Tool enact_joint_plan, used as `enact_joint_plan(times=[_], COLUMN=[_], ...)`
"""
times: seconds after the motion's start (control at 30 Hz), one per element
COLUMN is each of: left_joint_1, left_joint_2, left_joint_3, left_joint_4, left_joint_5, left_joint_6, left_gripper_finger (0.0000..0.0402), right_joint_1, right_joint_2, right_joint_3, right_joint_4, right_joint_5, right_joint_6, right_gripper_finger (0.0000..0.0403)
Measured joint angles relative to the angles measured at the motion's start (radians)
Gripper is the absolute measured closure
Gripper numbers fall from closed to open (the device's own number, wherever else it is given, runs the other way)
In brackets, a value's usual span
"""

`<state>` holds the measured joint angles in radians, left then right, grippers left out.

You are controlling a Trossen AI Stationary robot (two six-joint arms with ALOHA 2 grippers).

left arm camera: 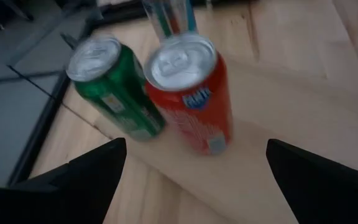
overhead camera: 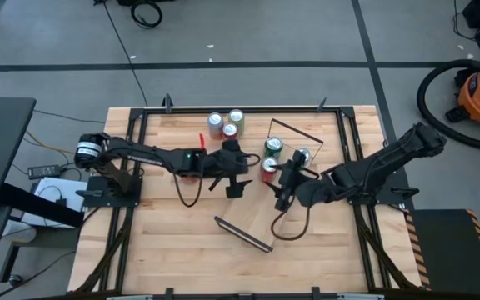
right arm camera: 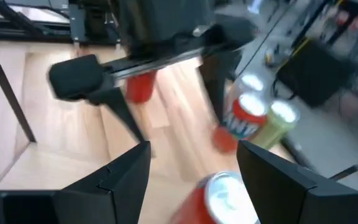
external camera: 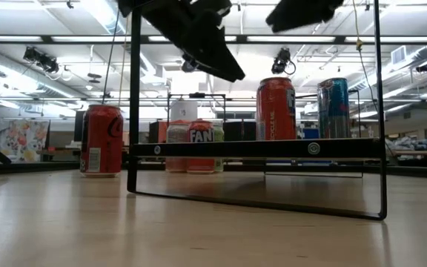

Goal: Place canned beverage on shelf
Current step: Put the bottom orange soda can on the shelf

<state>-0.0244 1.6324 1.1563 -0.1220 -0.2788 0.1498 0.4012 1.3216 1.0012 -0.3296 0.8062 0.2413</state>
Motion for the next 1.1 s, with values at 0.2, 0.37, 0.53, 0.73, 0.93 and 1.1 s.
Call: enact_joint_plan(times=[0.2,0.37,0.53,0.73,0.93,1.1], left_joint_1=[0.045,0.068,0.073,0.089,0.107,0.113], left_joint_2=[-0.002,-0.002,0.005,0.025,0.073,0.085], left_joint_3=[-0.080,-0.124,-0.136,-0.136,-0.136,-0.136], left_joint_4=[0.178,0.282,0.347,0.386,0.406,0.427], left_joint_5=[0.020,0.066,0.065,0.017,-0.007,-0.009], left_joint_6=[0.022,0.020,0.016,-0.024,-0.054,-0.057], left_gripper_finger=[0.0002,0.0002,0.0002,0.0002,0.0002,0.0002], right_joint_1=[0.035,0.082,0.094,0.079,0.043,0.008], right_joint_2=[0.037,0.021,0.023,0.026,0.030,0.034], right_joint_3=[0.000,-0.022,-0.077,-0.176,-0.263,-0.301], right_joint_4=[-0.149,-0.217,-0.239,-0.167,-0.034,0.041], right_joint_5=[0.000,0.039,0.054,0.065,0.089,0.090], right_joint_6=[0.201,0.313,0.425,0.473,0.464,0.435], right_gripper_finger=[0.0152,0.0152,0.0152,0.0152,0.0152,0.0152])
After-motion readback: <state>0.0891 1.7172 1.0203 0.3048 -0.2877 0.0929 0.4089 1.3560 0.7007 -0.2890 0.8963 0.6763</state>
